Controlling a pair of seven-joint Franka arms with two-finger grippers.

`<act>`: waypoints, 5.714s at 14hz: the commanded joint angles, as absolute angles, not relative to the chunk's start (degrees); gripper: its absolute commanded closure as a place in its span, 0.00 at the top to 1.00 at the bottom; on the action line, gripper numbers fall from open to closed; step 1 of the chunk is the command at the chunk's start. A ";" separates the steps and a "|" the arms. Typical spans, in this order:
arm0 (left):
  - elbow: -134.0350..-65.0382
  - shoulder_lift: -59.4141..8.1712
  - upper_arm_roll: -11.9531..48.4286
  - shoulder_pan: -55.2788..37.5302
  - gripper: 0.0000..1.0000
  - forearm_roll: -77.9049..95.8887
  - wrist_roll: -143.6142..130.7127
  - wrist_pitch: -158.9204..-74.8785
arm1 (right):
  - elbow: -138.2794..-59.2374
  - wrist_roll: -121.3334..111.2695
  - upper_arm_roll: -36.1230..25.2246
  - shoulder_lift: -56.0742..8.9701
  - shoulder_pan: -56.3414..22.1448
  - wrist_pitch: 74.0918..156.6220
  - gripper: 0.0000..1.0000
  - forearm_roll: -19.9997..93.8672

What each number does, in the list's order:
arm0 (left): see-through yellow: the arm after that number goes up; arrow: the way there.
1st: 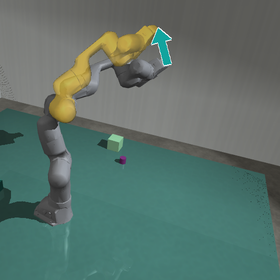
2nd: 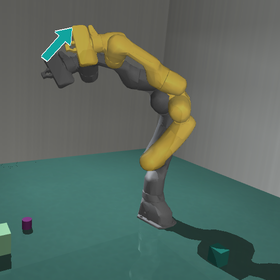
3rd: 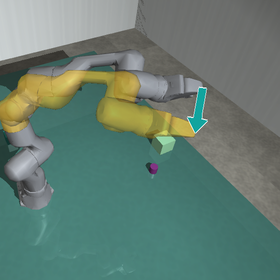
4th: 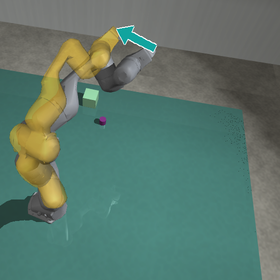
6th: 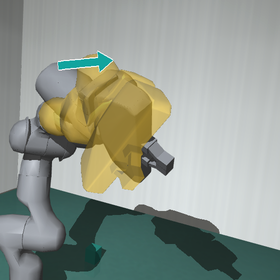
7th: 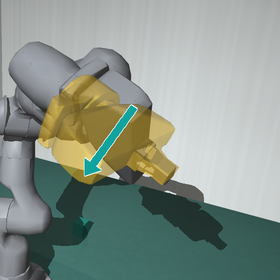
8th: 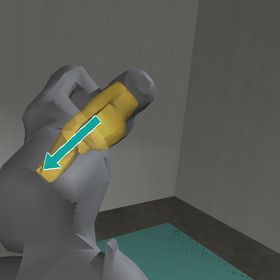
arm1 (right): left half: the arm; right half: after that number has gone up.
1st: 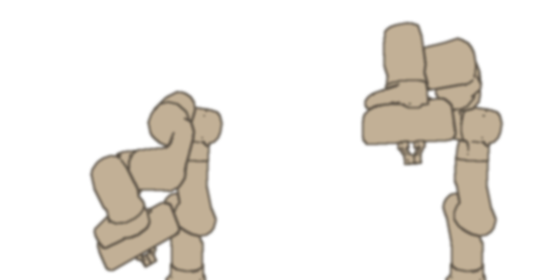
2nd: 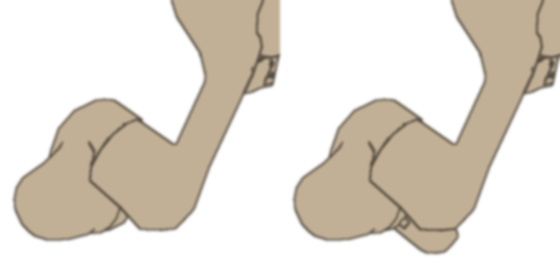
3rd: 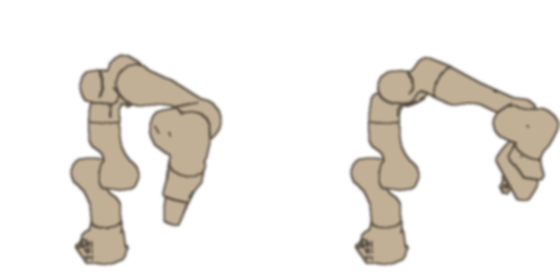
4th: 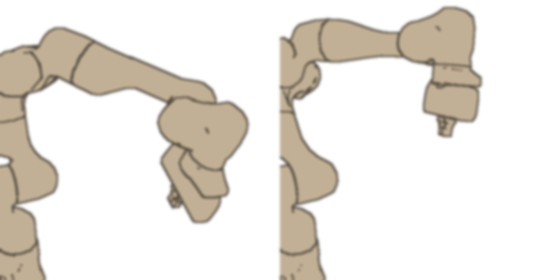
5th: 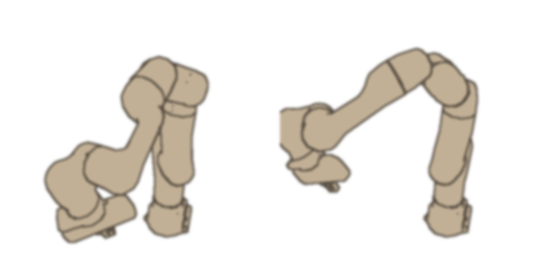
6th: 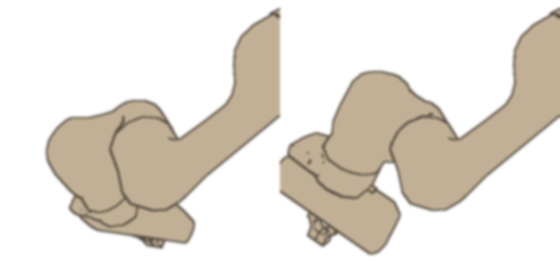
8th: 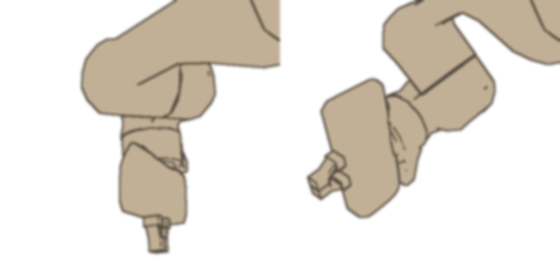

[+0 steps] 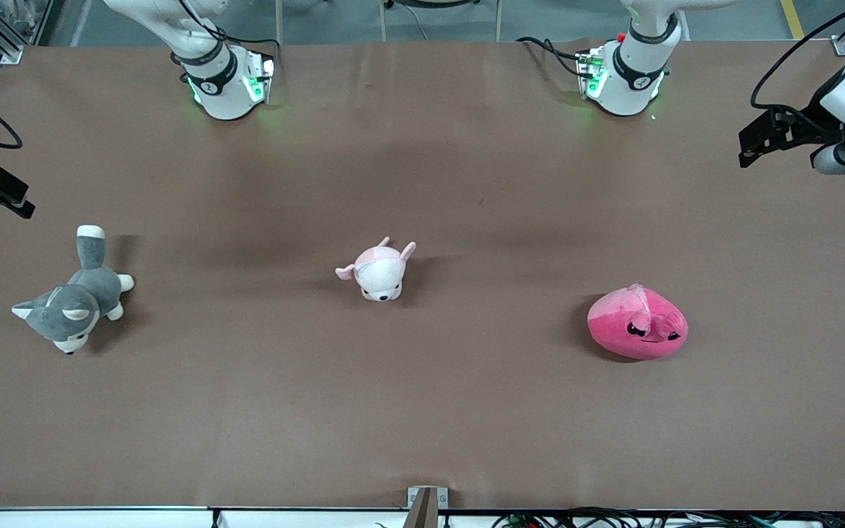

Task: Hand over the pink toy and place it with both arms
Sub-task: 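Reach the left gripper down to the pink plush toy and grasp it, then lift the pink toy with the left gripper and carry it toward the middle, then hold the pink toy with the left gripper while the right gripper reaches it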

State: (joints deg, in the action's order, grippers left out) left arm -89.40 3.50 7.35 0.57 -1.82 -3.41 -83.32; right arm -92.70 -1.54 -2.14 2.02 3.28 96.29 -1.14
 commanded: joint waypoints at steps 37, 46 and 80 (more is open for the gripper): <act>-95.72 -21.28 10.53 -1.76 0.00 -1.50 -20.47 -117.79 | -94.22 -1.85 -2.11 3.69 2.99 96.42 1.00 -2.11; -86.05 -18.19 28.19 -2.37 0.00 8.87 -42.69 -106.88 | -93.96 -1.06 -1.76 3.43 2.29 92.37 1.00 6.05; -70.14 -33.57 31.55 -25.75 0.00 14.33 -70.58 -138.87 | -93.43 10.71 -1.76 -4.57 -12.57 92.63 0.72 37.53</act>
State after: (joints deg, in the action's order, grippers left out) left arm -70.84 -33.62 31.54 -25.62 13.45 -70.02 -138.45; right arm -92.80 8.40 -1.31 -4.85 -11.63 92.16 35.33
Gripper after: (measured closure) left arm 0.907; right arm 0.278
